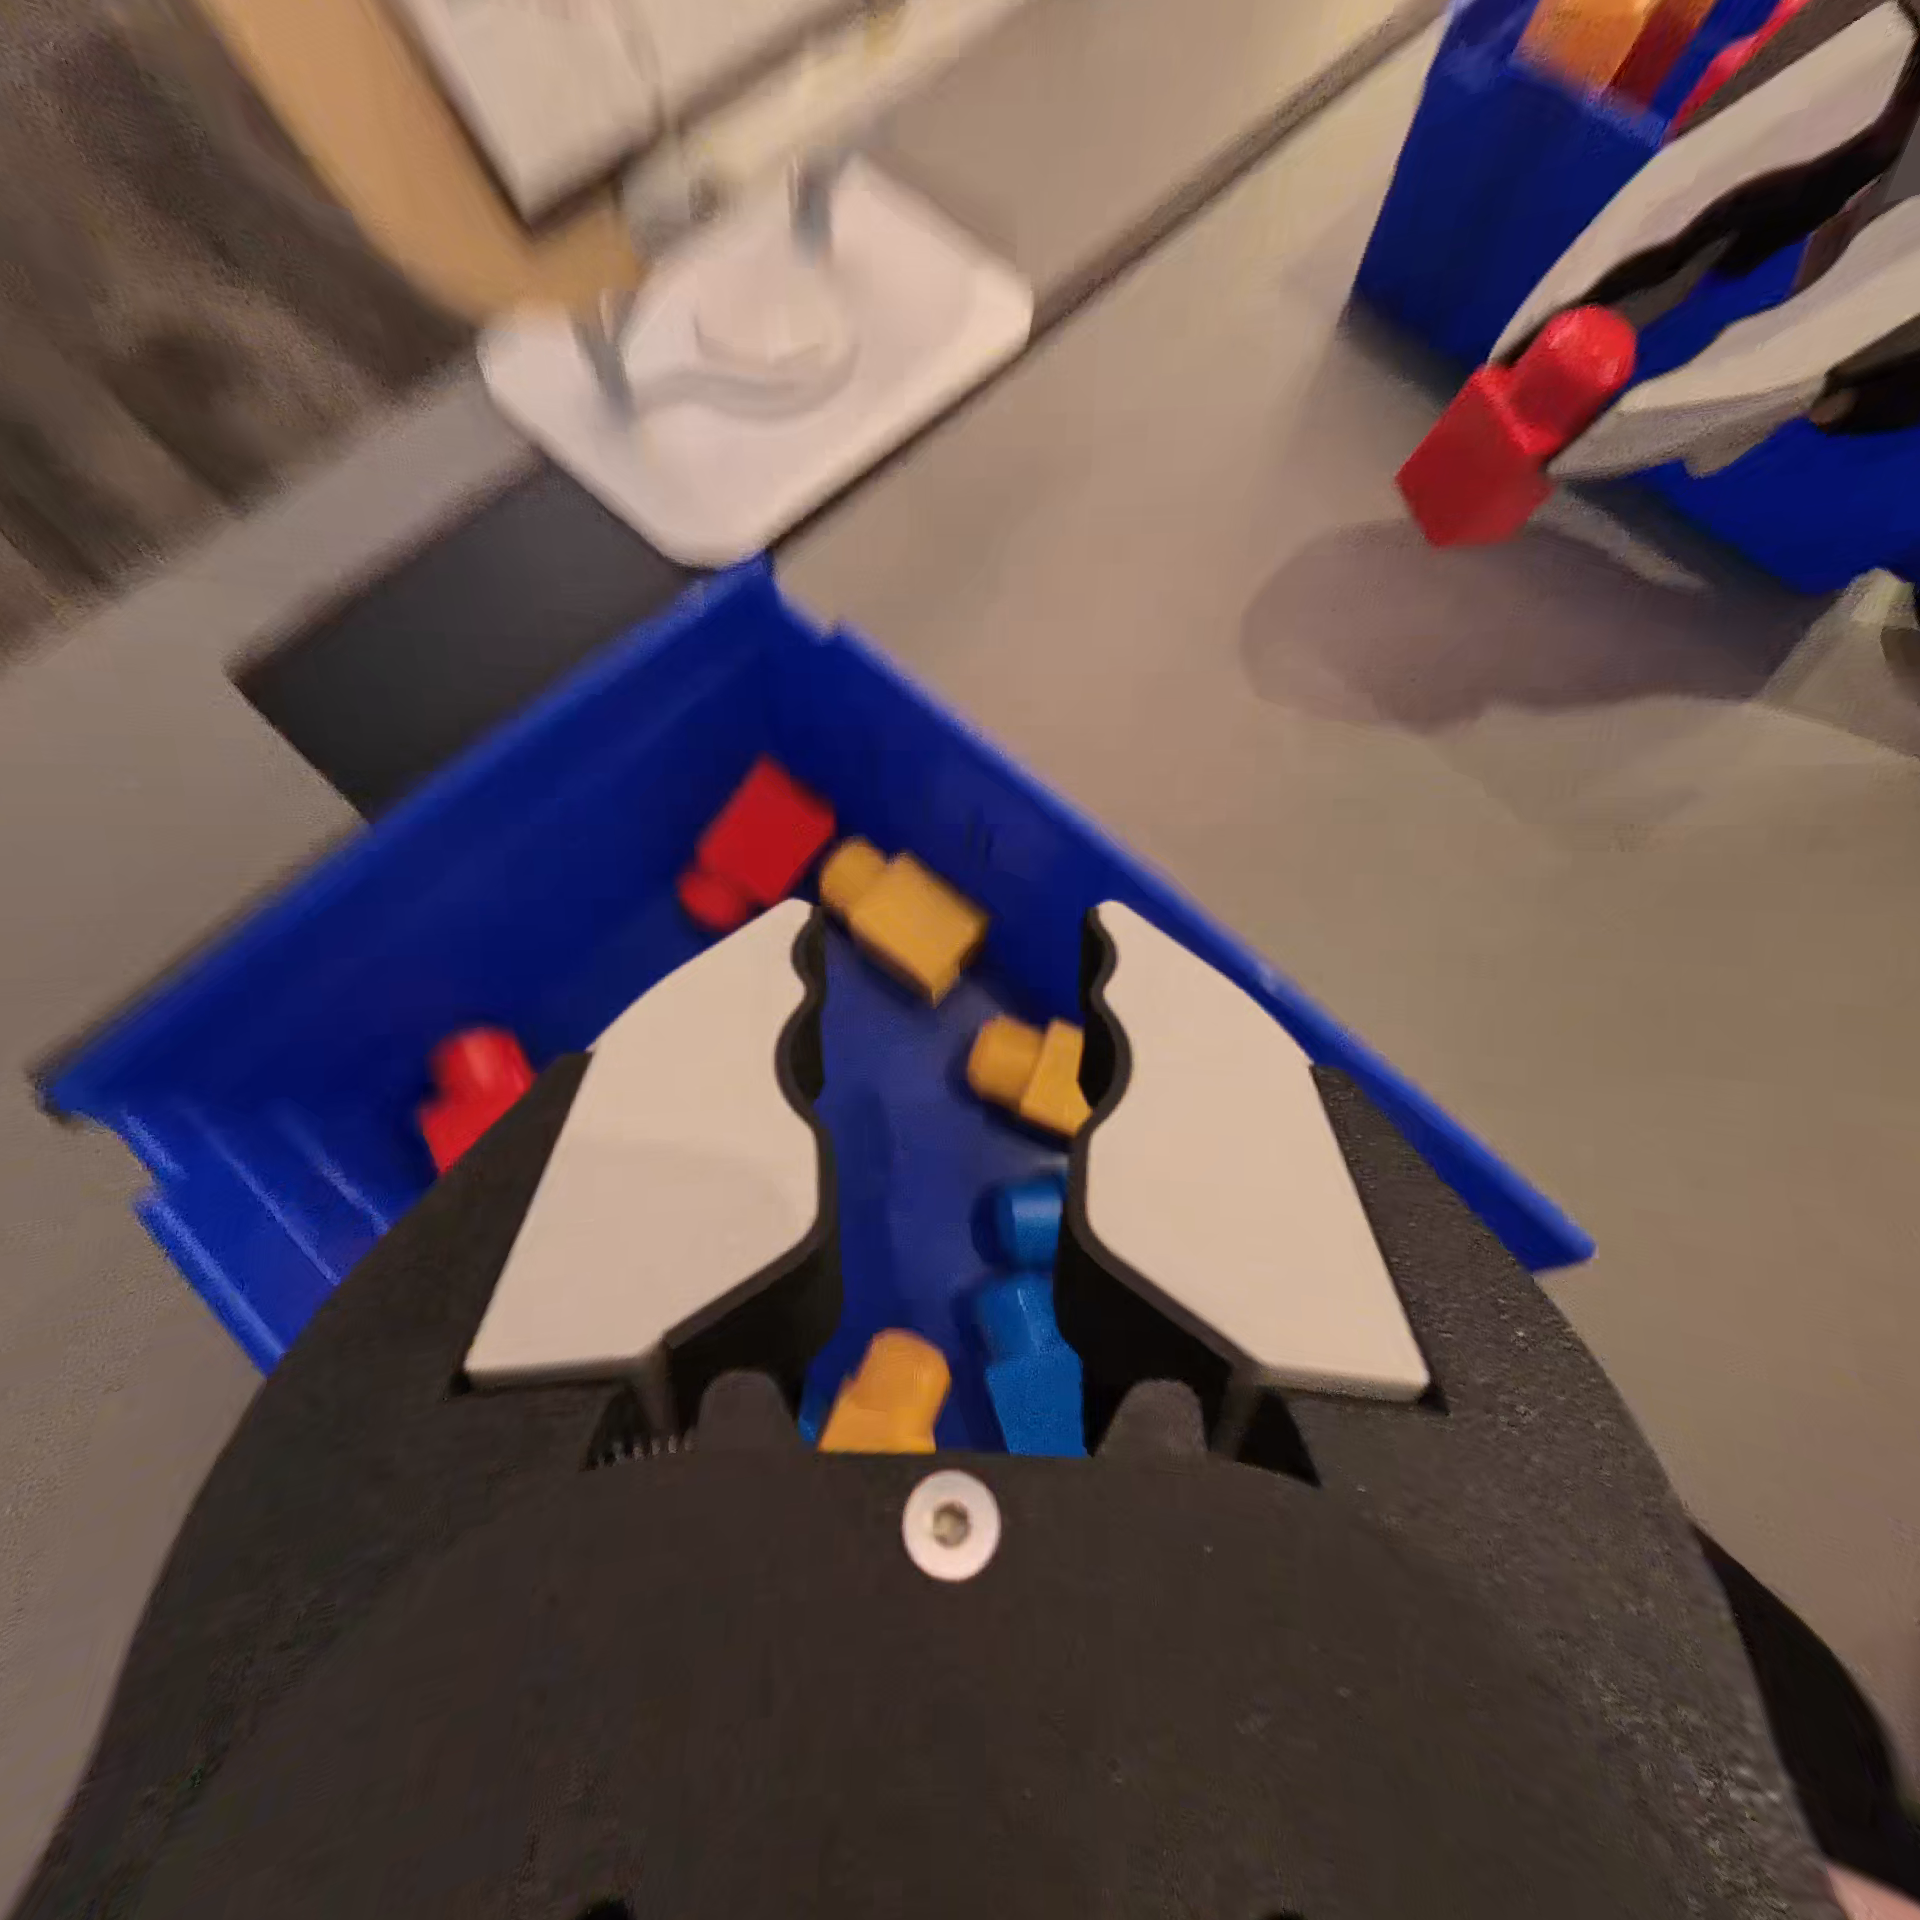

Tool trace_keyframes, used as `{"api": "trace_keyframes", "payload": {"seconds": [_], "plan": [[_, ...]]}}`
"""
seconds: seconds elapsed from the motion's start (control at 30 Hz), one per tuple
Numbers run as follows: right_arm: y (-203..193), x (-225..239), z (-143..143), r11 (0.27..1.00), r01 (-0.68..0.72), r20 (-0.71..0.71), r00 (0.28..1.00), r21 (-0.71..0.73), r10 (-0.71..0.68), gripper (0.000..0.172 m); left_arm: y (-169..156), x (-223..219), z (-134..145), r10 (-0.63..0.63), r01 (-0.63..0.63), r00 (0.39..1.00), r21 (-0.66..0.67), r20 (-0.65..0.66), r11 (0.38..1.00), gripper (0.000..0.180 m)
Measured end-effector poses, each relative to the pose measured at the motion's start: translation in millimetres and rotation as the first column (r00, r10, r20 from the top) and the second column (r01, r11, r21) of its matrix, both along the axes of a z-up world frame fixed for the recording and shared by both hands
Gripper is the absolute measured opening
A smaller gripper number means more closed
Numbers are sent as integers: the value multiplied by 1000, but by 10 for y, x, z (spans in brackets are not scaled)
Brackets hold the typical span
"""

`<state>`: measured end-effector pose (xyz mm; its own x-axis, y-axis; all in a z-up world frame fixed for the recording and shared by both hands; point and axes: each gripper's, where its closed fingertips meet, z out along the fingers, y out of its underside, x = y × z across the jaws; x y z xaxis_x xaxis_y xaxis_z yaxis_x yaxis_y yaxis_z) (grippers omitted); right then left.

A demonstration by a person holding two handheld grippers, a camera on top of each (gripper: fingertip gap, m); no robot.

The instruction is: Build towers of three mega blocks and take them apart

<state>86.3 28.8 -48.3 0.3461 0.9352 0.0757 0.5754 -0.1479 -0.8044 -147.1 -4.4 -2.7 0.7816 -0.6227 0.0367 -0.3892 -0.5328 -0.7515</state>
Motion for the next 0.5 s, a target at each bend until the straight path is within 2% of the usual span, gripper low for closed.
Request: {"api": "trace_keyframes", "payload": {"seconds": [0.03, 0.1, 0.2, 0.3, 0.43, 0.5], "plan": [[65, 31, -126, 999, 35, 49, 998, -12, -35, 33, 19, -126, -175, 37, -36, 999, -98, 11, 995, 44], [110, 37, -220, 996, 89, 116, 989, 1, -89, 33, 125, -408, -482, 194, -194, 981, -245, -25, 950, 44], [4, -71, -256, 994, 102, 182, 977, 42, -108, 33, 224, -421, -729, 273, -245, 962, -374, 24, 895, 40], [-125, -204, -414, 997, 64, 254, 964, 47, -74, 33, 281, -564, -912, 376, -376, 923, -416, -85, 828, 48], [-160, -229, -705, 998, 40, 358, 932, 42, -52, 33, 285, -715, -1065, 430, -478, 878, -415, -210, 774, 52], [-164, -245, -736, 998, 34, 371, 927, 54, -52, 34, 265, -792, -1118, 442, -519, 854, -407, -274, 751, 51]]}}
